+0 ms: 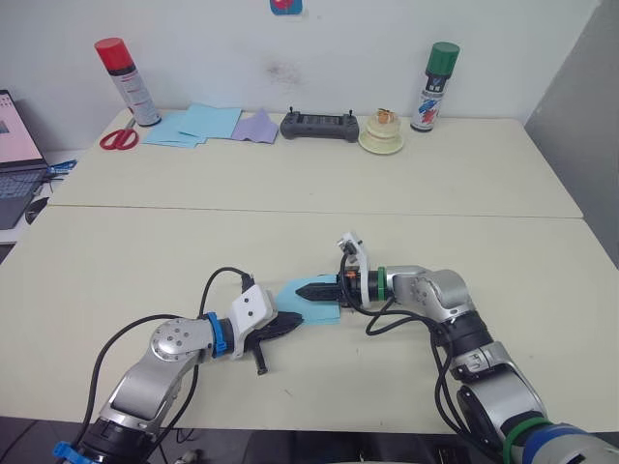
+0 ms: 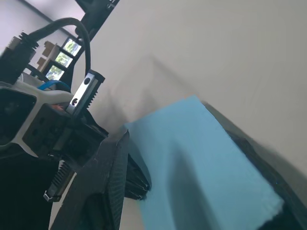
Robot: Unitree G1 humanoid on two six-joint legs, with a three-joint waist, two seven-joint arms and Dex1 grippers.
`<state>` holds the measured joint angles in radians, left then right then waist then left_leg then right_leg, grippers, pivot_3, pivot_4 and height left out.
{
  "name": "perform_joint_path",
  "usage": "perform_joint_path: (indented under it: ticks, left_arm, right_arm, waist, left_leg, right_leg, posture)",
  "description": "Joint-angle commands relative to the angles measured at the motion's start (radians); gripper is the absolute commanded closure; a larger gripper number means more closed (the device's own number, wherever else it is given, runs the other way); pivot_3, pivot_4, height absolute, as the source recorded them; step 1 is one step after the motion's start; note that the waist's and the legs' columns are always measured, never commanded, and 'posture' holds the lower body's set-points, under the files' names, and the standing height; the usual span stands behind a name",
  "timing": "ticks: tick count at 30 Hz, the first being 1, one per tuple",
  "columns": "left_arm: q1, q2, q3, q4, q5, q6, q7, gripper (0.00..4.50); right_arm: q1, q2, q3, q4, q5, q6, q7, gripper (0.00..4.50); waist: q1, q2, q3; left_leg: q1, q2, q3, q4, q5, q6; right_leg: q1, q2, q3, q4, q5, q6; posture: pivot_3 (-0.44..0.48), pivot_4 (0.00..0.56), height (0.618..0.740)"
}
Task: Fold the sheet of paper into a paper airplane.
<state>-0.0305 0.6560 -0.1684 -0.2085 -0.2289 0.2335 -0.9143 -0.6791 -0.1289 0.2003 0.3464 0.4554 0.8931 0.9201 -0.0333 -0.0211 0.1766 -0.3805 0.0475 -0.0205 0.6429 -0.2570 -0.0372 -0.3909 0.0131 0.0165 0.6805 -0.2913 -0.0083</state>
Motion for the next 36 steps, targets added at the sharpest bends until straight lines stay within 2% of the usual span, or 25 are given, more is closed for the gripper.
perform_joint_path:
  ticks: [1,4,7,13,21,27,36]
  left_arm:
    - [0.026,0.021,-0.014,0.03,0.024,0.024,-0.013,4.5]
    - [0.032,0.023,-0.011,0.023,0.023,0.027,-0.011,4.5]
    - [0.043,0.022,-0.01,0.014,0.024,0.029,-0.006,4.5]
    - [0.058,0.028,0.0,0.011,0.021,0.039,-0.005,4.5]
    - [0.069,0.055,0.043,0.023,0.005,0.071,-0.004,4.5]
    - [0.078,0.071,0.087,0.031,-0.021,0.091,0.002,4.5]
    - [0.063,0.08,0.136,0.064,-0.075,0.105,-0.016,4.5]
  right_arm:
    - [-0.03,0.023,0.011,0.017,0.005,-0.029,0.038,1.83]
    - [-0.035,0.031,0.017,0.029,-0.004,-0.048,0.048,1.83]
    - [-0.029,0.025,0.034,0.019,-0.013,-0.071,0.065,2.36]
    - [-0.01,-0.001,0.076,-0.032,-0.072,-0.201,0.093,4.47]
    - [0.071,-0.033,0.152,-0.146,-0.157,-0.374,0.106,4.47]
    - [0.11,-0.045,0.174,-0.154,-0.224,-0.512,0.096,4.47]
    - [0.136,-0.042,0.171,-0.124,-0.245,-0.563,0.086,4.47]
  waist:
    - [0.0,0.0,0.0]
    - [0.0,0.0,0.0]
    - [0.0,0.0,0.0]
    - [0.0,0.0,0.0]
    - [-0.001,0.0,0.0]
    - [-0.001,0.0,0.0]
    - [-0.001,0.0,0.0]
  left_leg:
    - [0.0,0.0,0.0,0.0,0.0,0.0]
    - [0.0,0.0,0.0,0.0,0.0,0.0]
    - [0.0,0.0,-0.001,-0.001,0.0,0.0]
    - [0.0,0.0,-0.002,-0.001,0.0,0.0]
    - [0.0,0.001,-0.002,-0.001,0.0,0.0]
    - [0.001,0.001,-0.002,-0.001,0.0,0.0]
    - [0.001,0.001,-0.002,-0.001,0.0,0.0]
  right_leg:
    - [0.0,0.0,0.0,0.0,0.0,0.0]
    - [0.0,0.0,0.0,0.0,0.0,-0.001]
    - [0.0,0.0,0.0,0.0,0.0,-0.001]
    - [0.0,0.0,0.0,0.0,0.0,-0.001]
    - [-0.001,0.0,0.0,0.0,0.0,-0.001]
    - [-0.001,0.0,0.0,0.001,0.0,-0.001]
    - [0.0,0.0,0.0,0.001,-0.001,-0.001]
  posture:
    - [0.0,0.15,0.74]
    - [0.0,0.15,0.74]
    - [0.0,0.15,0.74]
    - [0.0,0.15,0.74]
    - [0.0,0.15,0.74]
    - [0.0,0.15,0.74]
    - [0.0,0.15,0.74]
